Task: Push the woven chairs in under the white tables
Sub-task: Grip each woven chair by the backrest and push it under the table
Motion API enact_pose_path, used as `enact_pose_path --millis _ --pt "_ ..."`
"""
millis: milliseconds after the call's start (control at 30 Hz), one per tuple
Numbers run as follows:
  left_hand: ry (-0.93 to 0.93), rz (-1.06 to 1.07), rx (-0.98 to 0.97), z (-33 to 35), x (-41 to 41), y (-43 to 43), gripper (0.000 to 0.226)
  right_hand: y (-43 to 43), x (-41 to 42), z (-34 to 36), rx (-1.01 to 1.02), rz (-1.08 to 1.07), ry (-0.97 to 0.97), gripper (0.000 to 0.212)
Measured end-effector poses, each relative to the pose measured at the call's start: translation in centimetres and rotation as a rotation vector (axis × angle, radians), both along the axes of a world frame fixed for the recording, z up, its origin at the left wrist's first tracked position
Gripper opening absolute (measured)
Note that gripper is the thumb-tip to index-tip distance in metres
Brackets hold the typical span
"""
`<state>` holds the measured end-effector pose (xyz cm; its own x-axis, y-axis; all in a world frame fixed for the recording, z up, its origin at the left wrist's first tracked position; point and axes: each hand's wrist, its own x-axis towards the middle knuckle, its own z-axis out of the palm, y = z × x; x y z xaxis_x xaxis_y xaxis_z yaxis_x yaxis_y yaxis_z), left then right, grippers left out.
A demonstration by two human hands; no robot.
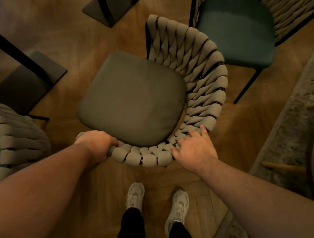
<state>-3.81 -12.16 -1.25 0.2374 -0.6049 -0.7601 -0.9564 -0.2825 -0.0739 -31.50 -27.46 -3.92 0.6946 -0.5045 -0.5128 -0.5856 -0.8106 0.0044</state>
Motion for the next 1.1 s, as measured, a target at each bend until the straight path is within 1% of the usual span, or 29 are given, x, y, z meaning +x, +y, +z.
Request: enact_pose_path --millis 100,133,167,200,267,300,367,400,467,533,633,733,867,1000,1100 --pt "-0.011 -0.004 0.034 0.2 -2.2 -1.0 0.035 -2.3 0.1 0.3 0.03 0.143 0.056 0.091" --pt "-0.017 -0.035 0.034 0.2 -3.4 -1.3 0.031 -3.7 0.0 0.5 0.01 0.166 0.065 0.093" --pt "-0.004 -0.052 0.022 0.2 -4.9 -1.6 0.03 -5.3 -0.1 0.9 -0.037 0.155 0.063 0.089" --pt "0.039 -0.043 0.002 0.1 -6.5 -2.0 0.034 -7.2 -0.5 1.3 -0.098 0.11 0.057 0.081" --pt "0.156 0.006 -0.059 -0.3 -10.2 -2.9 0.048 -11.0 -1.8 2.1 -0.184 0.015 0.053 0.065" --pt "0.204 0.046 -0.099 -0.6 -12.1 -3.5 0.057 -12.7 -2.6 2.6 -0.191 0.009 0.056 0.062" --pt "0.261 0.178 -0.182 -0.9 -15.9 -4.9 0.075 -15.4 -3.8 3.5 -0.181 0.074 0.086 0.061" --pt "0.264 0.243 -0.228 -1.0 -17.3 -5.6 0.077 -16.0 -4.1 4.0 -0.182 0.117 0.114 0.062" --pt "0.233 0.337 -0.322 -1.4 -18.7 -6.6 0.062 -16.3 -3.9 4.3 -0.194 0.155 0.142 0.07" --pt "0.201 0.344 -0.362 -1.8 -18.7 -7.0 0.047 -15.5 -3.3 4.1 -0.208 0.143 0.133 0.073" --pt "0.183 0.247 -0.39 -2.5 -17.9 -6.5 0.039 -14.4 -2.1 3.4 -0.218 0.125 0.107 0.065" --pt "0.199 0.229 -0.378 -2.7 -16.5 -6.0 0.033 -13.9 -1.4 3.0 -0.22 0.146 0.077 0.061" --pt "0.166 0.197 -0.297 -2.5 -12.5 -4.6 0.041 -13.2 0.2 2.9 -0.188 0.19 0.007 0.058" --pt "0.125 0.174 -0.237 -1.8 -7.9 -3.4 0.048 -12.2 2.6 1.9 -0.091 0.2 -0.048 0.068" --pt "0.141 0.193 -0.225 -1.4 -6.3 -3.5 0.053 -12.0 3.6 0.9 -0.081 0.174 -0.09 0.071"
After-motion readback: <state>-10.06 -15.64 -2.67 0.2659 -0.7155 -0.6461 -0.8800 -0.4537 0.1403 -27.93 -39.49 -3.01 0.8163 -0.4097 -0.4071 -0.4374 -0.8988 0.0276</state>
